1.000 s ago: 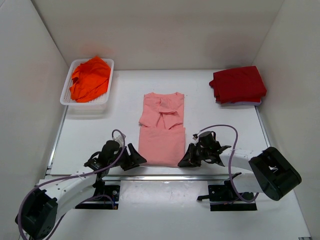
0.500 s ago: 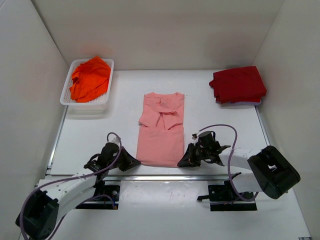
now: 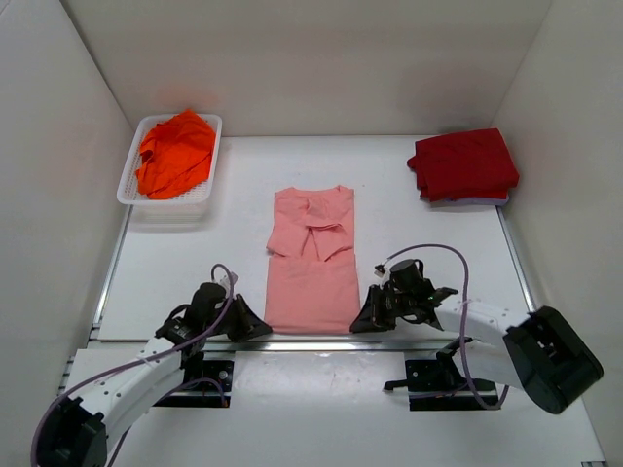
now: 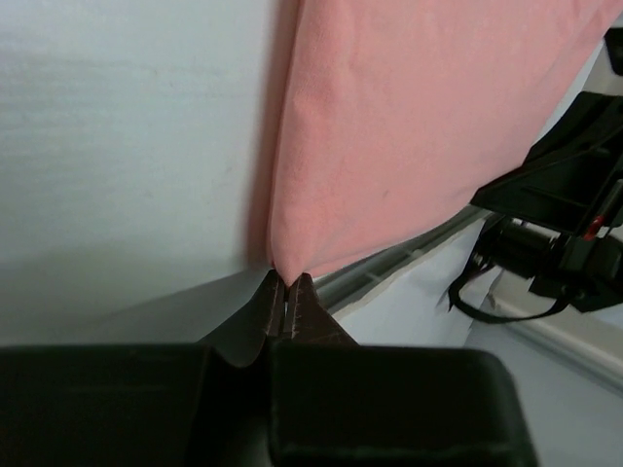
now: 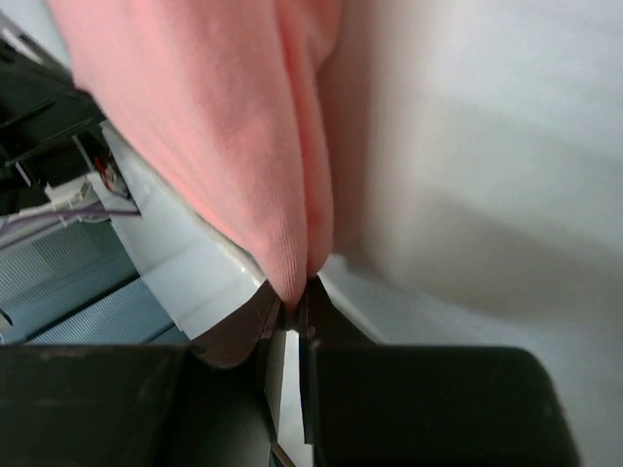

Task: Fold and stack the t-shirts
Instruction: Grab one side of the 2/3 rectangular tshirt with both arms, then fold the long partially folded tshirt into a neat square

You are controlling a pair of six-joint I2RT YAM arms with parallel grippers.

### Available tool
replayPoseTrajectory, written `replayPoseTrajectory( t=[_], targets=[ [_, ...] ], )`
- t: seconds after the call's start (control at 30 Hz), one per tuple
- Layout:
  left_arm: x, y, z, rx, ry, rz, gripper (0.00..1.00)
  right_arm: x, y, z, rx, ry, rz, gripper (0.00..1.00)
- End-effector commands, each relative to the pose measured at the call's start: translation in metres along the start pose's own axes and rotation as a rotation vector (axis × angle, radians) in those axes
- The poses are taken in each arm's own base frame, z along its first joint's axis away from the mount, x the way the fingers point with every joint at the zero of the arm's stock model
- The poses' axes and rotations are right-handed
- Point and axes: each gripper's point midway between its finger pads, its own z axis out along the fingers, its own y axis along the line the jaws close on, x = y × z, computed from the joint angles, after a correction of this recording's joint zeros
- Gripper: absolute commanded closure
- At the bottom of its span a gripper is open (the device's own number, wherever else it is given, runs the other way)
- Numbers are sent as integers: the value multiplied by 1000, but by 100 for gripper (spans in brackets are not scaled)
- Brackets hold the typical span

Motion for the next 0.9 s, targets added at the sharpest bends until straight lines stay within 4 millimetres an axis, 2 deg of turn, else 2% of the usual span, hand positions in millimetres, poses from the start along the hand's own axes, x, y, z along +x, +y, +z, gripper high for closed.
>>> replayPoseTrajectory(
  t=[0.0, 0.07, 0.17, 0.3, 0.33, 0.4, 0.43, 0.47, 0.53, 0.57, 0.6, 0.63, 0.67, 0.7, 0.73, 0.77, 0.8, 0.83, 0.87],
  targets=[
    [19, 7, -10, -28, 79, 46, 100, 25, -11, -9, 25, 37, 9, 100],
    [29, 4, -14, 2, 119, 28, 100, 26, -4, -14, -5, 21, 42, 100],
    [25, -11, -20, 68, 100, -16, 100, 25, 8, -23, -66, 5, 58, 100],
    [3, -44, -26, 162, 29, -22, 100, 17, 22, -35, -147, -8, 104, 100],
    [2, -42, -24, 142, 42, -39, 100, 9, 27, -40, -171, -18, 114, 100],
    [-22, -68, -29, 174, -12, 9, 100, -8, 32, -46, -194, -47, 126, 100],
    [-28, -67, -24, 146, -8, 21, 100, -16, 41, -51, -215, -43, 121, 100],
    [-50, -89, -31, 187, -60, 46, 100, -25, 42, -54, -220, -60, 118, 100],
    [-93, -127, -34, 207, -132, 107, 100, -55, 62, -63, -244, -71, 92, 100],
    [-109, -122, -24, 164, -122, 95, 100, -69, 63, -68, -246, -90, 106, 100],
    [-138, -152, -34, 210, -181, 144, 100, -92, 72, -71, -254, -112, 85, 100],
    [-158, -164, -29, 207, -187, 161, 100, -113, 84, -74, -262, -121, 57, 100],
    [-180, -161, -18, 190, -194, 145, 100, -140, 91, -75, -272, -131, 51, 100],
    [-209, -184, -26, 236, -254, 178, 100, -157, 96, -81, -283, -153, 34, 100],
    [-238, -193, -16, 226, -277, 190, 100, -188, 103, -81, -287, -172, 3, 100],
    [-256, -176, 4, 170, -268, 176, 100, -224, 109, -80, -277, -200, -14, 100],
    [-285, -177, 17, 158, -286, 197, 100, -242, 107, -82, -271, -215, -33, 91],
    [-313, -190, 15, 166, -343, 218, 83, -275, 109, -80, -260, -244, -68, 66],
    [-335, -193, 27, 184, -364, 234, 57, -306, 109, -77, -216, -288, -94, 64]
  ],
)
